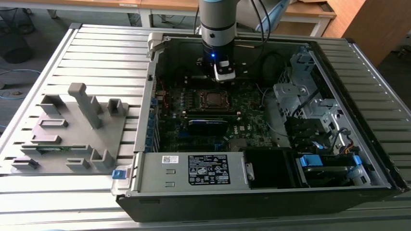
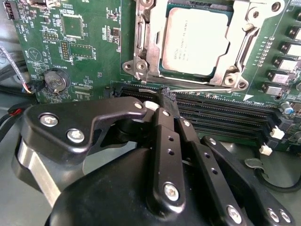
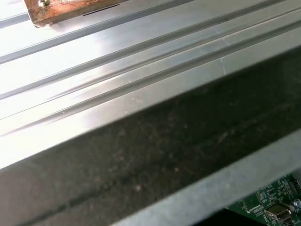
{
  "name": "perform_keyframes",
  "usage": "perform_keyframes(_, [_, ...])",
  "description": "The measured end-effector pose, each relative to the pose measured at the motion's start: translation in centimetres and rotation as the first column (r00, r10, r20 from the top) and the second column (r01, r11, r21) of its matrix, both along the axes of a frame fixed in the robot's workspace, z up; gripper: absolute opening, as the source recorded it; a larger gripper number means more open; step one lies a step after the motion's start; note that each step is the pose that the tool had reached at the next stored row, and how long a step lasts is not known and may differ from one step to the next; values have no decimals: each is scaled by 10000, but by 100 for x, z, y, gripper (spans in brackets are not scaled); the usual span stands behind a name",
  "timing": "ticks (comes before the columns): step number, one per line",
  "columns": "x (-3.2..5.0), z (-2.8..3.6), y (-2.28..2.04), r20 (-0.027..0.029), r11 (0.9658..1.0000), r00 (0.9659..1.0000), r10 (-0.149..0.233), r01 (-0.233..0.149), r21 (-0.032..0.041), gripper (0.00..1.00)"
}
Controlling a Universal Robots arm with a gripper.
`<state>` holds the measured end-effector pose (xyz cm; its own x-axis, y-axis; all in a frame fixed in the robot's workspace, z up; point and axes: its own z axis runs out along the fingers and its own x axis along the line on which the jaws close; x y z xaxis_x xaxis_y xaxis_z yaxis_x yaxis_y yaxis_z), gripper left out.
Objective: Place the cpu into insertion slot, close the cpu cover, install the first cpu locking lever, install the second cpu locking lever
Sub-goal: 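Install the first cpu locking lever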
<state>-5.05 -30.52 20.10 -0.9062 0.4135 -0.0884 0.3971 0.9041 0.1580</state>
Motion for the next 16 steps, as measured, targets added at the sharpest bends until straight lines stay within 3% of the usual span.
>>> perform_keyframes(3, [-6,-7,0,123,10000,9999,1,-1,4,11])
perform_keyframes(5, [-10,-8,0,171,10000,9999,1,-1,3,11])
perform_keyframes(16, [-23,-18,4,186,10000,9998,-21,21,5,11])
